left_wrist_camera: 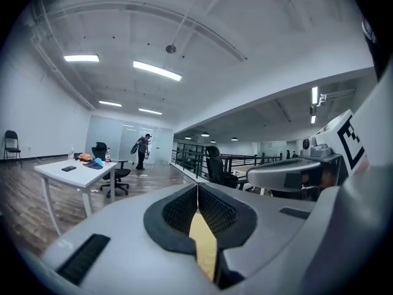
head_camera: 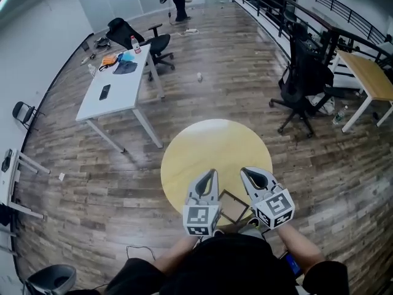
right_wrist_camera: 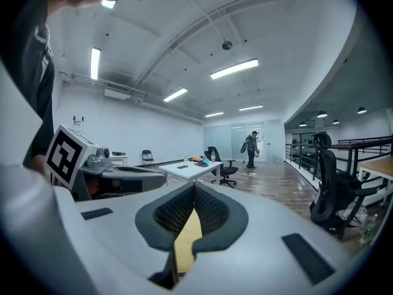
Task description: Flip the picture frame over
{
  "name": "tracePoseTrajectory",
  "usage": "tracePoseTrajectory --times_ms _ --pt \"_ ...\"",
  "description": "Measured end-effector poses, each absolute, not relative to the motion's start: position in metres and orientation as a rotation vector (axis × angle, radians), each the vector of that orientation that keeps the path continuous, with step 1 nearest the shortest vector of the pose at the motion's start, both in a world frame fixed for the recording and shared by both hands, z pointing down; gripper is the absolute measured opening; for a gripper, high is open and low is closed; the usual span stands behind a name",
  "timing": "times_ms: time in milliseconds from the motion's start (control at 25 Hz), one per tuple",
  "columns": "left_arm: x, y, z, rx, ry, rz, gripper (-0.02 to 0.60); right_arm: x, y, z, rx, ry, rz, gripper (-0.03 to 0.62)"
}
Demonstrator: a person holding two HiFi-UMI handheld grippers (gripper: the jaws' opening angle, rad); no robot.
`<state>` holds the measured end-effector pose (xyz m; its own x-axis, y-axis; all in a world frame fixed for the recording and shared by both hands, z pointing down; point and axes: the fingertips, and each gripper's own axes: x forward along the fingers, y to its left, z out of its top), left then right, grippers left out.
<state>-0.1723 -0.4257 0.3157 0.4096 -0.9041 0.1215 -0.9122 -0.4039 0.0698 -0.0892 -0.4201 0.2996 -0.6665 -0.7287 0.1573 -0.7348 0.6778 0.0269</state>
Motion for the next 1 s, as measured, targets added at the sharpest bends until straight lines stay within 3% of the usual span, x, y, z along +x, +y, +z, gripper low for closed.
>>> tracePoseTrajectory --times_ms 1000 --pt "-0.158 -0.416 0.281 2.615 -1.612 0.115 0.023 -0.095 -0.412 0.265 1.242 -2.809 -0.028 0.018"
